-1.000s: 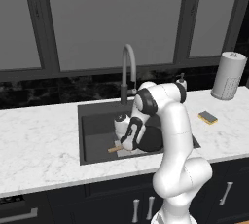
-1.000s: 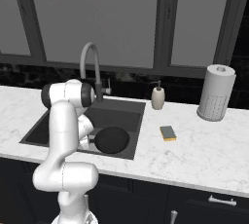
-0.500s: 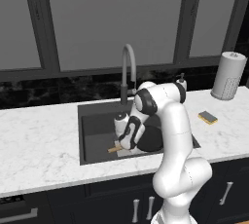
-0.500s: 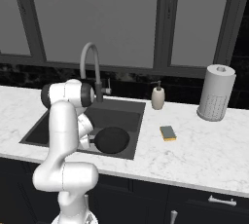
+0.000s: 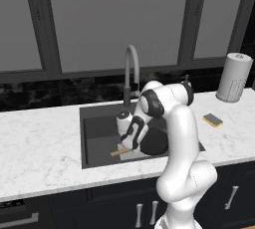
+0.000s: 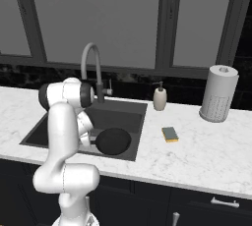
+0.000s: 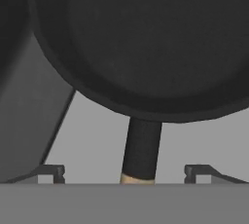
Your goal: Pick the pan and sponge and place them into the sink. Then turn on the water.
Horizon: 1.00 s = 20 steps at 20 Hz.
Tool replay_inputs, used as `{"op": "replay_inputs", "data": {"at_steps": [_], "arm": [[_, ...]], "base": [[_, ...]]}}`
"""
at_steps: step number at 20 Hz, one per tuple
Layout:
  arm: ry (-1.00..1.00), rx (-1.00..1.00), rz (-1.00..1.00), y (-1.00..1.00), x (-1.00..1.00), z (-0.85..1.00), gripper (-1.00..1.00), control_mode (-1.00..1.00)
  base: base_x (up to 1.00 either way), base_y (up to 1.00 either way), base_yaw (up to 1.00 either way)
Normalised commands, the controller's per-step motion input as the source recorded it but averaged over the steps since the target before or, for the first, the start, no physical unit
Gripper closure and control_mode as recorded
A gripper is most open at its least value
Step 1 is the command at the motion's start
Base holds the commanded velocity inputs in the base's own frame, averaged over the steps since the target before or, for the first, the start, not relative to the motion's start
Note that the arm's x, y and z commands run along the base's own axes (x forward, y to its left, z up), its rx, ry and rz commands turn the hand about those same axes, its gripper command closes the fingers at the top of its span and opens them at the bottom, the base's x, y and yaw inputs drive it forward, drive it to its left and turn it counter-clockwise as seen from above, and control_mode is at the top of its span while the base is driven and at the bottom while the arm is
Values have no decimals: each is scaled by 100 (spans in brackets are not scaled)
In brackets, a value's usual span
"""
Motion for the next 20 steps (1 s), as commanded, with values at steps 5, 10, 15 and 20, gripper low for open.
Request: {"op": "replay_inputs", "data": {"at_steps": [5,10,15,20], "arm": [[0,0,0,5,0,79,-100,-100],[0,0,0,20,-13,65,-100,-100],[0,0,0,9,-31,70,-100,-100],[0,-1,0,1,-42,76,-100,-100]], "base": [[0,0,0],[0,0,0],[0,0,0],[0,0,0]]}}
